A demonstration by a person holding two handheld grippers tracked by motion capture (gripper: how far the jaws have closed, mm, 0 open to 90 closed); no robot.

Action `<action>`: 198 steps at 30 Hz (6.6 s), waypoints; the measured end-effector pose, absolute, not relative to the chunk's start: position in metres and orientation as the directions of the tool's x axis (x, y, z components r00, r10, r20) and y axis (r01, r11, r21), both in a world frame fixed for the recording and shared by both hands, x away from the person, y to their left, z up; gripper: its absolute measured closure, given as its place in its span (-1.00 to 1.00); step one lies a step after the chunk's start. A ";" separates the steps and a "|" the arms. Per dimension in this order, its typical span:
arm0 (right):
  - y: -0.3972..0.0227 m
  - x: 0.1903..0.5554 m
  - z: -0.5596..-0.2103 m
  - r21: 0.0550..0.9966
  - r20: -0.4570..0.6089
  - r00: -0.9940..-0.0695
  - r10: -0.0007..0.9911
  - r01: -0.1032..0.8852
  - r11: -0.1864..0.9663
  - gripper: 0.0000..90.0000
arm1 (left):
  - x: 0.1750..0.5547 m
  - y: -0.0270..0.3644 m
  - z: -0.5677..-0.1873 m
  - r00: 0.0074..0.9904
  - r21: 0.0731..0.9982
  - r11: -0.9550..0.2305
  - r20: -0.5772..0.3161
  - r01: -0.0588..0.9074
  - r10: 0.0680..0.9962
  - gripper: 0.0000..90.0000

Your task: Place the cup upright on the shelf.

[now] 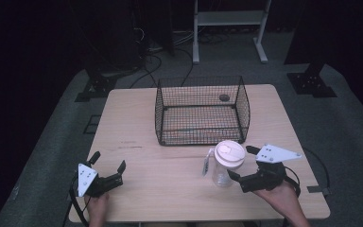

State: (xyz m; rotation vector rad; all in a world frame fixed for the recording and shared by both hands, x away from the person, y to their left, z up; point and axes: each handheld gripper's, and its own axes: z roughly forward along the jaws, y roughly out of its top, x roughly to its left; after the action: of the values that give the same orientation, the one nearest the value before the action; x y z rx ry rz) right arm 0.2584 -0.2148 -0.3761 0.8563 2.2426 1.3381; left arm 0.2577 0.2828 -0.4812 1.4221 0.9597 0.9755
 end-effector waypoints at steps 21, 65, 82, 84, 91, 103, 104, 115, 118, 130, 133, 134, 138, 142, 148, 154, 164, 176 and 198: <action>-0.195 0.281 -0.381 0.881 -0.008 -0.760 0.649 0.302 0.365 -1.00 | 0.257 0.283 -0.481 0.332 0.998 -0.059 0.046 0.030 0.942 -0.98; -0.191 0.304 -0.327 0.867 -0.002 -0.798 0.603 0.299 0.398 -0.89 | 0.257 0.283 -0.481 0.330 0.998 -0.058 0.044 0.033 0.943 -0.98; -0.179 0.339 -0.281 0.872 -0.023 -0.808 0.589 0.272 0.407 -0.89 | 0.257 0.284 -0.481 0.331 0.998 -0.050 0.036 0.033 0.943 -0.98; -0.177 0.342 -0.276 0.872 -0.031 -0.809 0.587 0.265 0.411 -0.89 | 0.257 0.284 -0.481 0.331 0.998 -0.051 0.038 0.033 0.943 -0.98; -0.173 0.360 -0.262 0.874 -0.034 -0.802 0.596 0.265 0.407 -0.89 | 0.257 0.284 -0.481 0.331 0.998 -0.048 0.035 0.031 0.943 -0.98; -0.161 0.385 -0.251 0.875 -0.056 -0.790 0.611 0.256 0.411 -0.89 | 0.258 0.284 -0.481 0.333 0.998 -0.047 0.033 0.033 0.942 -0.98; -0.160 0.387 -0.251 0.873 -0.057 -0.788 0.613 0.258 0.414 -0.89 | 0.258 0.284 -0.481 0.333 0.998 -0.047 0.034 0.033 0.942 -0.98; -0.156 0.418 -0.249 0.870 -0.060 -0.761 0.646 0.277 0.407 -0.89 | 0.258 0.284 -0.481 0.333 0.998 -0.047 0.033 0.034 0.943 -0.98; -0.154 0.424 -0.250 0.869 -0.068 -0.754 0.654 0.277 0.410 -0.89 | 0.258 0.284 -0.481 0.331 0.998 -0.047 0.033 0.033 0.943 -0.98; -0.142 0.444 -0.259 0.855 -0.089 -0.731 0.677 0.292 0.428 -0.89 | 0.258 0.285 -0.481 0.333 0.998 -0.043 0.029 0.034 0.943 -0.98; -0.140 0.449 -0.263 0.853 -0.085 -0.728 0.681 0.300 0.427 -0.89 | 0.258 0.285 -0.481 0.333 0.998 -0.047 0.033 0.032 0.942 -0.98; -0.139 0.452 -0.265 0.852 -0.081 -0.726 0.682 0.305 0.426 -0.89 | 0.258 0.284 -0.481 0.333 0.998 -0.047 0.033 0.032 0.942 -0.98; -0.136 0.459 -0.271 0.851 -0.070 -0.724 0.686 0.315 0.420 -0.89 | 0.258 0.285 -0.481 0.334 0.999 -0.044 0.030 0.033 0.942 -0.98; -0.133 0.467 -0.277 0.853 -0.054 -0.721 0.691 0.326 0.407 -0.89 | 0.258 0.285 -0.481 0.335 0.999 -0.043 0.029 0.032 0.942 -0.98; -0.127 0.479 -0.288 0.850 -0.041 -0.707 0.706 0.347 0.397 -0.89 | 0.257 0.285 -0.481 0.336 0.999 -0.039 0.026 0.031 0.941 -0.98; -0.123 0.489 -0.303 0.845 -0.032 -0.699 0.714 0.363 0.393 -0.89 | 0.258 0.286 -0.481 0.337 0.999 -0.036 0.024 0.031 0.941 -0.98; -0.113 0.500 -0.325 0.834 -0.027 -0.691 0.723 0.383 0.397 -0.89 | 0.257 0.286 -0.481 0.338 0.999 -0.035 0.023 0.030 0.941 -0.98; -0.101 0.510 -0.344 0.832 -0.016 -0.687 0.726 0.393 0.390 -0.89 | 0.257 0.286 -0.481 0.340 0.999 -0.029 0.018 0.028 0.940 -0.98; -0.109 0.512 -0.363 0.824 -0.026 -0.681 0.731 0.400 0.402 -0.90 | 0.257 0.286 -0.481 0.340 0.999 -0.031 0.020 0.027 0.940 -0.98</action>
State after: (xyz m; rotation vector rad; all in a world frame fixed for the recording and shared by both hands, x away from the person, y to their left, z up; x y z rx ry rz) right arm 0.5117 -0.1092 -0.3633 0.9732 2.2794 1.1828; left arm 0.2573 0.2862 -0.4814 1.3954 0.9601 0.9522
